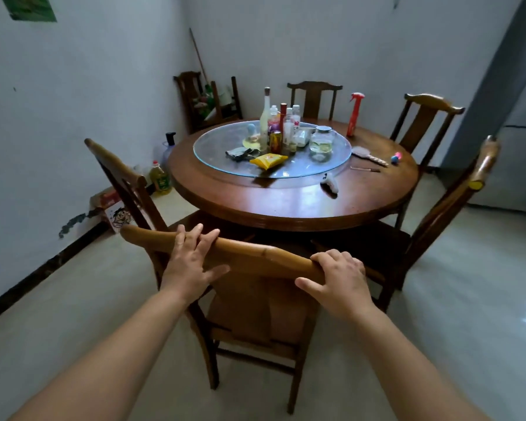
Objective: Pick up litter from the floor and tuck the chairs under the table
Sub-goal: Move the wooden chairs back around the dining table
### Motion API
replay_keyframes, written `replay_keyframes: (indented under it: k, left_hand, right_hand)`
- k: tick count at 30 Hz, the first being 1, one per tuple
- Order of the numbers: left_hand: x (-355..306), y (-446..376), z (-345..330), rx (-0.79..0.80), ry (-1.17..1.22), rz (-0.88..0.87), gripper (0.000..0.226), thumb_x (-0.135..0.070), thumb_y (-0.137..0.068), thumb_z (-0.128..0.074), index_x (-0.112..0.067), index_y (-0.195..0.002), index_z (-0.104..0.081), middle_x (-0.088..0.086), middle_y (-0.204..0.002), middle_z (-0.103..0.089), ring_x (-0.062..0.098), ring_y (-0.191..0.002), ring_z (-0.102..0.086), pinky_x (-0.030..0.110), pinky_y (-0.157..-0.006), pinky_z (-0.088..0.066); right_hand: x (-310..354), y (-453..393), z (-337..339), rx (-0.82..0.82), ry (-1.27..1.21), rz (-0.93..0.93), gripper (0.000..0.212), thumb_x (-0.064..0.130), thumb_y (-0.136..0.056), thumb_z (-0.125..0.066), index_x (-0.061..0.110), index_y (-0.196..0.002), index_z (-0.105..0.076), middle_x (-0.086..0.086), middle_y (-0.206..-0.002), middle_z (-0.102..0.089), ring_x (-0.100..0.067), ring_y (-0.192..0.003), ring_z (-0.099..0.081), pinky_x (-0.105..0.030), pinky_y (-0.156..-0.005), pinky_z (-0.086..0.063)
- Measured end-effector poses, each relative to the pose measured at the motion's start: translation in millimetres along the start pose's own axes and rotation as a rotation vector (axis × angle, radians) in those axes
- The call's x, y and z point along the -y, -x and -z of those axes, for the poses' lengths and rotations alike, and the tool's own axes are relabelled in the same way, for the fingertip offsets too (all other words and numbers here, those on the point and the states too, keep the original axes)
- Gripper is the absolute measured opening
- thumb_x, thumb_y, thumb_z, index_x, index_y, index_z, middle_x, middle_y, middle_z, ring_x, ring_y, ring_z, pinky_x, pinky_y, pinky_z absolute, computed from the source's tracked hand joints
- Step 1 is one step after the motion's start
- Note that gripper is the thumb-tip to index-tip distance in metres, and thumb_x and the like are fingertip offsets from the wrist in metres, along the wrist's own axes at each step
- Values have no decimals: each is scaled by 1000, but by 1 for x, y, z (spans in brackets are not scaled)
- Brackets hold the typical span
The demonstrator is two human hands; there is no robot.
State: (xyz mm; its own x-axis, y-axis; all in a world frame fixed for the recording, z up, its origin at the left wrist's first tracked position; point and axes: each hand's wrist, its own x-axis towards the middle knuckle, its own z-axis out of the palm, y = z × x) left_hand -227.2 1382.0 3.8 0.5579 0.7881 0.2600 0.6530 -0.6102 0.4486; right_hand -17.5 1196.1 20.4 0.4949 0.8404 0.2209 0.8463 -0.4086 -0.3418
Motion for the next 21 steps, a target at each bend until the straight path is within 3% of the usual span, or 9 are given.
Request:
replay_keyframes:
  k: [5,9,14,19,21]
  left_hand:
    - [1,-12,-12,-76,-40,-7,67,-56,-74,-62,-32,-133,-40,5,-150,-23,34,-141,9,59,-113,-2]
    - [6,-18,-19,-100,-1,-52,59,-51,-73,-66,-30,-124,-47,8,-145,-28,35,-140,7,64,-111,-4]
    - [8,-40,-18,-59,69,-106,58,-41,-70,-73,-26,-123,-52,8,-144,-32,37,-140,7,61,-111,-4]
    - [7,-53,-23,-66,110,-131,59,-35,-68,-76,-23,-121,-53,10,-138,-37,39,-140,5,61,-111,-6]
    - [4,-55,-27,-80,109,-133,58,-37,-67,-76,-22,-118,-54,11,-134,-40,40,-140,2,62,-111,-8]
  right_hand:
    - [10,3,-8,6,106,-73,52,61,-79,-53,25,-117,-49,1,-117,-49,-19,-111,-40,-36,-102,-24]
    - [14,6,-19,-72,98,-109,46,56,-81,-54,26,-114,-47,1,-115,-49,-19,-111,-40,-34,-103,-21]
    - [15,5,-32,-150,118,-147,42,51,-83,-54,24,-116,-47,0,-115,-49,-20,-111,-40,-35,-103,-20]
    - [17,-1,-39,-227,201,-140,41,37,-68,-76,16,-100,-61,-7,-99,-62,-29,-96,-56,-44,-91,-38]
    - [10,-5,-39,-281,252,-111,43,37,-58,-82,17,-92,-63,-5,-89,-64,-27,-86,-60,-42,-86,-37]
